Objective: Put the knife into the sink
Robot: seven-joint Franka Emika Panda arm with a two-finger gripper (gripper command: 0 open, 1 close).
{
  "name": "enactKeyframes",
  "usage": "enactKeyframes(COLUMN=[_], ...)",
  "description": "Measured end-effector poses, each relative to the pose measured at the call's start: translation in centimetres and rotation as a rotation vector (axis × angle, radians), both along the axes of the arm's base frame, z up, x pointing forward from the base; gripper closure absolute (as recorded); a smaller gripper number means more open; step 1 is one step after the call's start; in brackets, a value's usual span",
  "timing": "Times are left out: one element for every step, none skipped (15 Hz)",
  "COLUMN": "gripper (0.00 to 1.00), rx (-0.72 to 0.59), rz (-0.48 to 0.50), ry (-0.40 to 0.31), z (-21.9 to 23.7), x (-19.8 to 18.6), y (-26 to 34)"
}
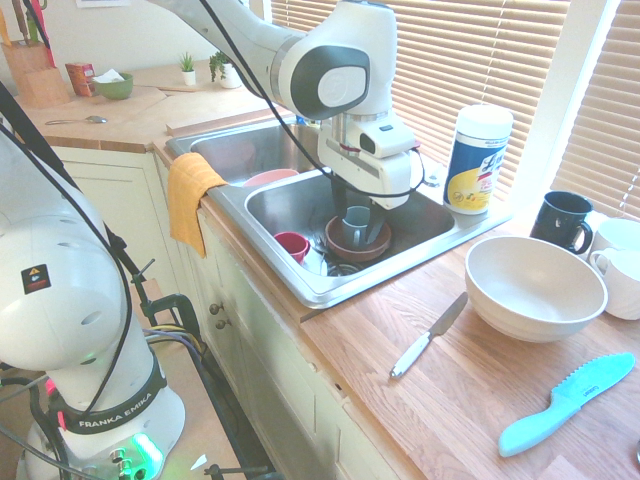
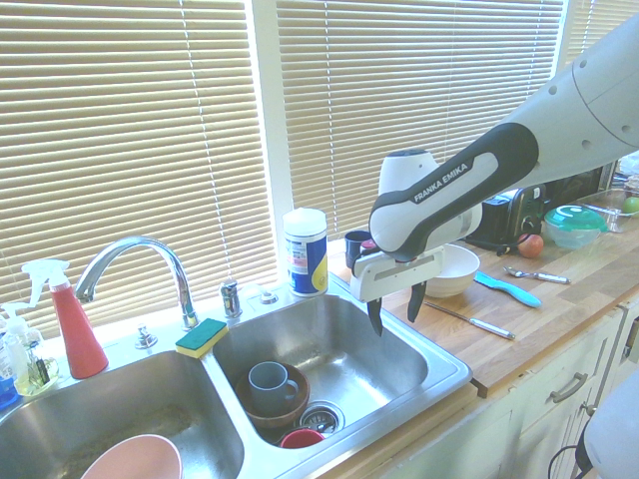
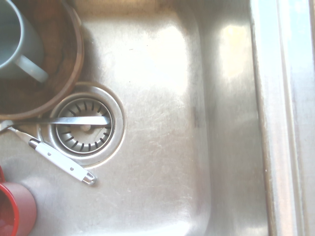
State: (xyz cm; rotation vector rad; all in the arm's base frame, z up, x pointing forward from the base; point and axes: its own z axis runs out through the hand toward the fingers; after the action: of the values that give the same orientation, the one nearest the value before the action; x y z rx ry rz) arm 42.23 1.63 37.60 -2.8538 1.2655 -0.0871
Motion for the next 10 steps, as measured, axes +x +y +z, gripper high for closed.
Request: enactKeyframes(gripper=[0.00,0.00,0.00,0.00,0.00,0.00,0.00,0.00,0.00,0.00], rx=[0.000,-0.003,-0.006,-0.008,-0.011,-0.010,-0.005,-0.001,-0.002,-0.007], rz=[0.000,0.002,0.010,0.034,0.073,0.120,0.165,0.218,0.277,0.317], ry=[0.001,0.001,-0.005,-0.005,0.003,0.014,0.020,0.015,0.007,0.005], z=[0.0,0.0,0.2,0.7,1.4,2.3,3.4,4.4,5.3,5.8], x=[0.0,0.0,0.2,0.3,0.2,-0.1,-0.6,-1.2,-1.8,-2.4], y=[0.0,0.0,-0.2,-0.6,-1.3,-2.4,-3.8,-5.3,-7.0,-8.7])
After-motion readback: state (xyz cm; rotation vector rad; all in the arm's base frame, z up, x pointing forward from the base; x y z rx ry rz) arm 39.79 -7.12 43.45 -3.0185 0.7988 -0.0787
